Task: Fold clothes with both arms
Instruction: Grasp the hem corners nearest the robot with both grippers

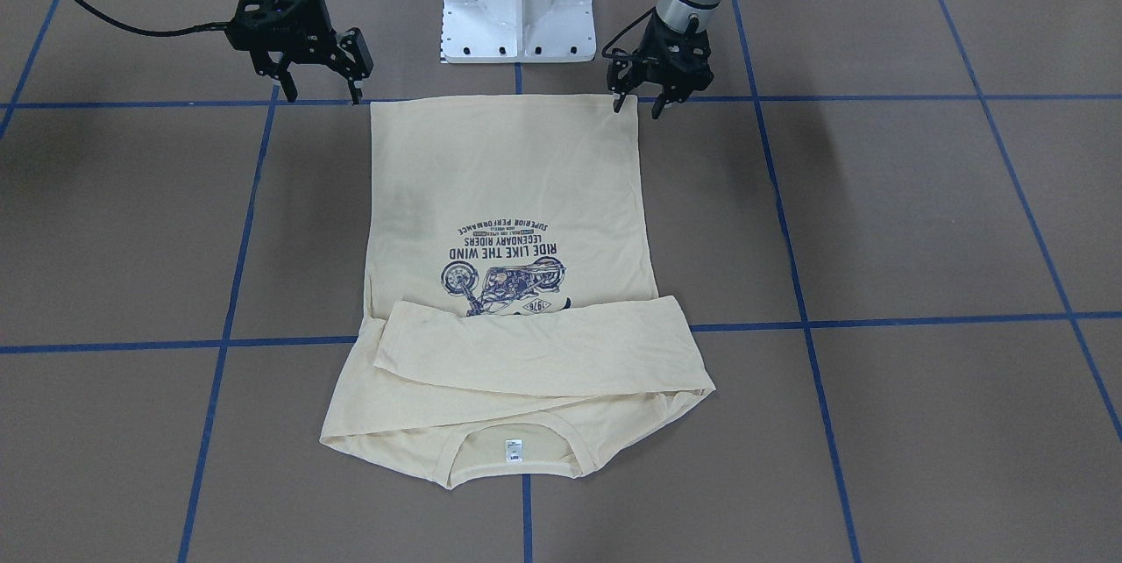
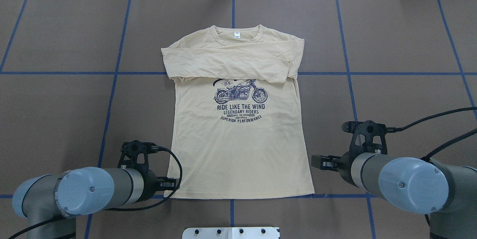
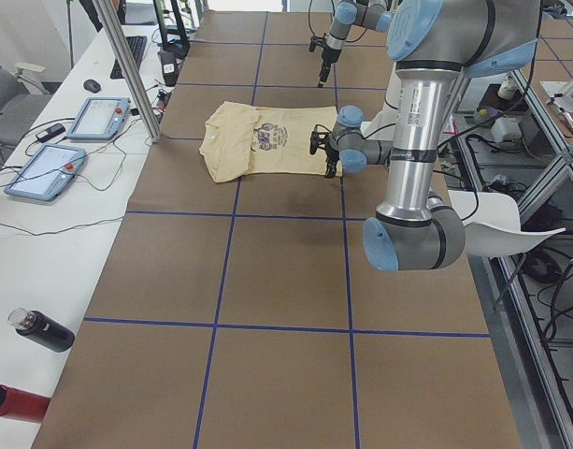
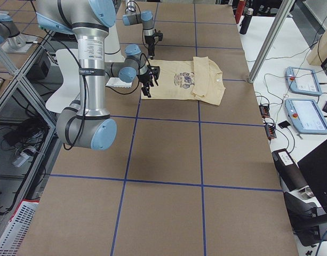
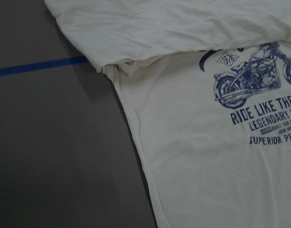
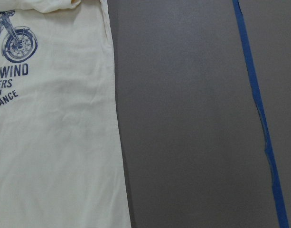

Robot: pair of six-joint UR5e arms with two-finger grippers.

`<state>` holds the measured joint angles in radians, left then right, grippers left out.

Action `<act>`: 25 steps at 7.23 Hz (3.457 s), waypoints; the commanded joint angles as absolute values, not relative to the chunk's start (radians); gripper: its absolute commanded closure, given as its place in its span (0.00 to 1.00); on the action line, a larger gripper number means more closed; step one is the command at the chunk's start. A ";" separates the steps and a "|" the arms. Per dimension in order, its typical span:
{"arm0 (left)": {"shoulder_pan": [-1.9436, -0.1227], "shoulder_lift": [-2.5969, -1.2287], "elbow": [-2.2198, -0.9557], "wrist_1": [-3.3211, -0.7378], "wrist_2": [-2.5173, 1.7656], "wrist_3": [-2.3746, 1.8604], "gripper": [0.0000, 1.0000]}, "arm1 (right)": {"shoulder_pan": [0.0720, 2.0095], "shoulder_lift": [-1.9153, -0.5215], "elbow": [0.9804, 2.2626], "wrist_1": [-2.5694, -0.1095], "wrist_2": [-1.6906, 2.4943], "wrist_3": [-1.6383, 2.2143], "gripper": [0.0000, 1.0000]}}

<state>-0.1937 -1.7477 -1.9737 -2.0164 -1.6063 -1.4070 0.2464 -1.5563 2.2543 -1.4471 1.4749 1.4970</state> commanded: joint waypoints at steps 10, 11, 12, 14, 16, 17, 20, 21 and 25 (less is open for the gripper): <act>-0.152 -1.738 -1.985 -2.010 -1.606 -1.424 1.00 | 0.227 -1.554 2.229 -1.447 1.463 1.537 0.00; -0.155 -1.738 -1.997 -2.010 -1.606 -1.424 1.00 | 0.194 -1.531 2.191 -1.442 1.424 1.624 0.00; -0.156 -1.738 -2.005 -2.010 -1.606 -1.424 1.00 | 0.166 -1.501 2.153 -1.428 1.383 1.631 0.01; -0.156 -1.738 -2.008 -2.010 -1.606 -1.425 1.00 | 0.077 -1.497 2.135 -1.427 1.287 1.667 0.04; -0.155 -1.738 -2.008 -2.010 -1.608 -1.425 1.00 | -0.003 -1.497 2.131 -1.427 1.217 1.729 0.31; -0.156 -1.738 -2.008 -2.010 -1.608 -1.425 1.00 | -0.020 -1.499 2.126 -1.424 1.216 1.727 0.34; -0.153 -1.740 -2.010 -2.010 -1.606 -1.453 1.00 | -0.031 -1.500 2.095 -1.373 1.184 1.701 0.43; -0.152 -1.740 -2.010 -2.011 -1.606 -1.453 1.00 | -0.026 -1.500 2.074 -1.371 1.184 1.688 0.44; -0.150 -1.740 -2.010 -2.011 -1.606 -1.453 1.00 | -0.014 -1.499 2.072 -1.373 1.183 1.666 0.68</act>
